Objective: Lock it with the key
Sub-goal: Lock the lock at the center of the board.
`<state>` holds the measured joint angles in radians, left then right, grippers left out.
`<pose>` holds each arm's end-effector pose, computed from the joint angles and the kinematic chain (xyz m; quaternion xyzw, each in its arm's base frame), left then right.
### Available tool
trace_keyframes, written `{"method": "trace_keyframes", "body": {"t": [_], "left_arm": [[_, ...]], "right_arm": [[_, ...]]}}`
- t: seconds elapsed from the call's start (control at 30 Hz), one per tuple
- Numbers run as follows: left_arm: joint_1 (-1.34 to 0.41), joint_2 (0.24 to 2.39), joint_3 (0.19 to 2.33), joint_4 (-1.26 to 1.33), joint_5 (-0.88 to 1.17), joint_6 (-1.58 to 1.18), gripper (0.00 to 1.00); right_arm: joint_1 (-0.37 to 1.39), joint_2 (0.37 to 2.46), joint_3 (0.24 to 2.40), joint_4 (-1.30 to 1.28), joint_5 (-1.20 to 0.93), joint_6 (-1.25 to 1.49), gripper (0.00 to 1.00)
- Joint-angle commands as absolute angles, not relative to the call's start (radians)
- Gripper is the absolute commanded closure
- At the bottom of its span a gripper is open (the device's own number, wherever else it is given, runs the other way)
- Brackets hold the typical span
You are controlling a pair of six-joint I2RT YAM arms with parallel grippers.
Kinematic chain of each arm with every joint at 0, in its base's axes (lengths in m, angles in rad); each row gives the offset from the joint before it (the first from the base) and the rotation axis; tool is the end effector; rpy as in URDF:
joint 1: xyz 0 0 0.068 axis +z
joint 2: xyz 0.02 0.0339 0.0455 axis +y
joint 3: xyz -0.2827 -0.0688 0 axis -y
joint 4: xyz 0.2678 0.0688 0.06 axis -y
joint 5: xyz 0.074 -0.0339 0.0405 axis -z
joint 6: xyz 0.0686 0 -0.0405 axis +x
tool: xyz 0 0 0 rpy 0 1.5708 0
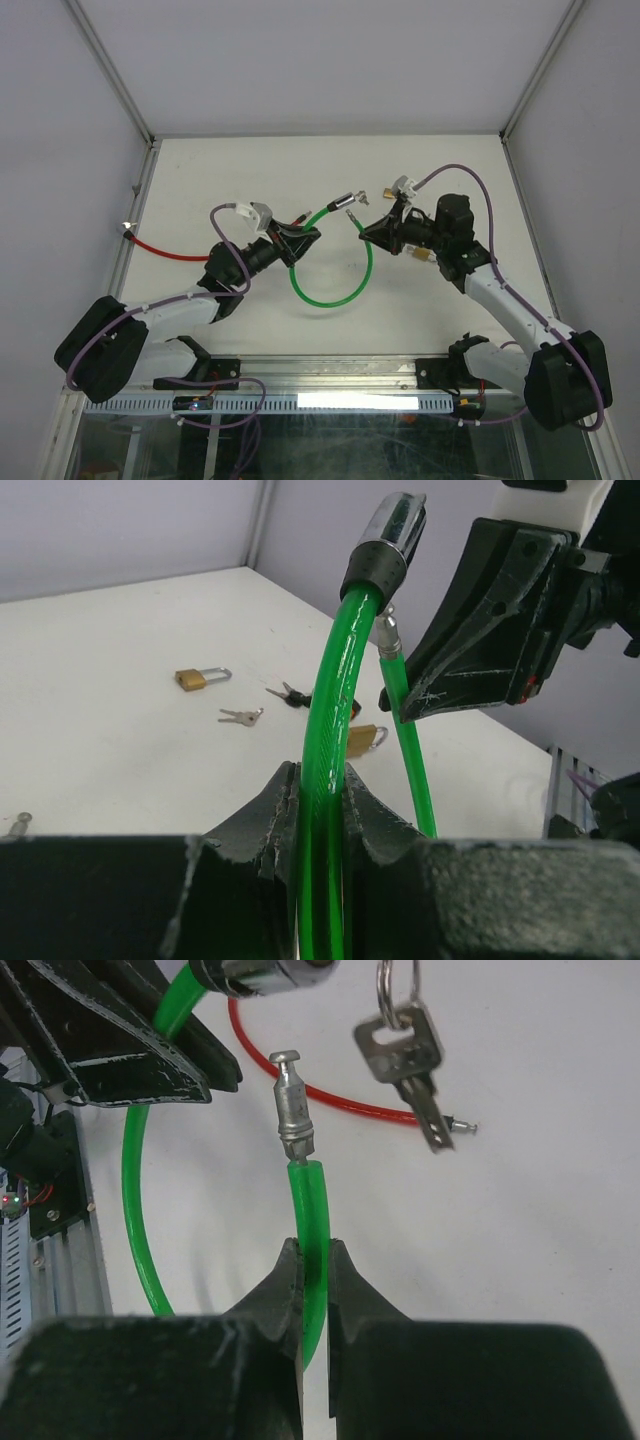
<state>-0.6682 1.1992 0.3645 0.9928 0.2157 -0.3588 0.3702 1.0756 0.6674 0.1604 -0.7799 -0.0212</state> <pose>0.2114 -0.1855 0.2409 0.1803 0.6250 -0.4324 0.6245 0.2383 0.1442 0.2809 -0.3710 0.6705 0.3940 0.5075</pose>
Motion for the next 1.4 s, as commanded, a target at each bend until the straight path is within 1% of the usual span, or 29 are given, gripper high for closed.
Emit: {"method": "trace_keyframes", "body": {"t": [0.0, 0.27, 0.7, 1.37], "left_arm": [[-0.676, 1.222, 0.432, 1.093, 0.339, -0.358, 1.0], [-0.677, 1.234, 0.439, 1.081, 0.362, -0.36, 1.0], [-0.676, 1.195, 0.4, 1.057, 0.259, -0.344, 1.0], [-0.676, 1.187, 0.372, 1.047, 0.272, -0.337, 1.0]], "right_arm": [[0.388, 1.049, 0.664, 0.246, -0.886, -0.022, 1.0], [0.39, 1.057, 0.655, 0.267, -0.893, -0.003, 1.0], [0.391, 1.048, 0.643, 0.289, -0.917, 0.003, 1.0], [0.362, 1.037, 0.633, 0.325, -0.925, 0.05, 1.0]]}}
